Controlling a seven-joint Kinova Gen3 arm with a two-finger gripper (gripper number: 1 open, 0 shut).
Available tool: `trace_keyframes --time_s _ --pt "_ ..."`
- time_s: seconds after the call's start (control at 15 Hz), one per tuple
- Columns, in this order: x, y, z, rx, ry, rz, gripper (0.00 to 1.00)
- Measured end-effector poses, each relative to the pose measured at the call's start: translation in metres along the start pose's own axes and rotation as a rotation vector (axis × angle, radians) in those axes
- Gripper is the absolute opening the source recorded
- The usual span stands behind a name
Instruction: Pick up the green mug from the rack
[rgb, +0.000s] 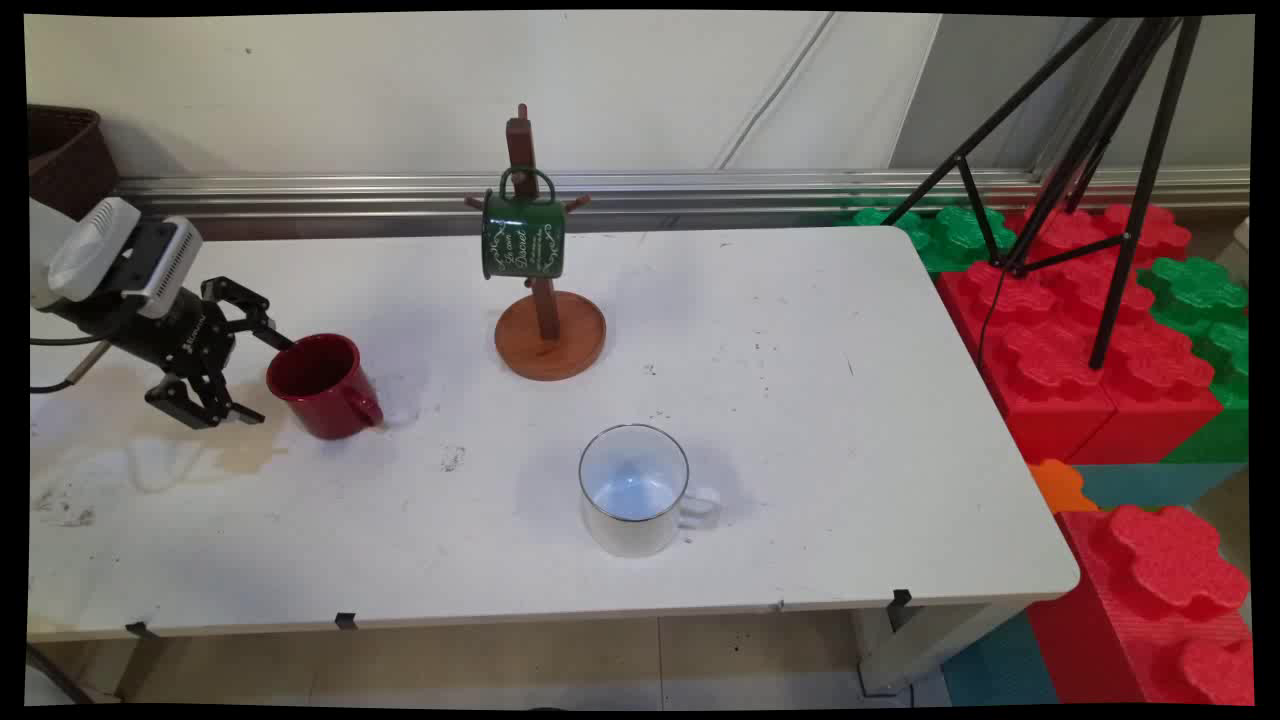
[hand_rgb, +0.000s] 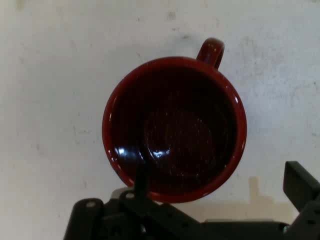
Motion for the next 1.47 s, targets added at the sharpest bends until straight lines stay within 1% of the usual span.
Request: trace_keyframes --time_s 0.33,0.6,1.07,1.27,1.47 --pt "0.001 -0.002 -0.013 0.01 0.031 -0.032 1.0" --pt "0.003 -0.004 -0.024 0.014 0.078 -0.085 1.0" --pt "0.014 -0.008 -0.041 0.002 0.198 -0.193 1.0" --pt "0.021 -0.012 -0.048 -0.002 0.269 -0.25 1.0" --pt "0.028 -0.016 -0.054 -0.003 0.325 -0.291 1.0"
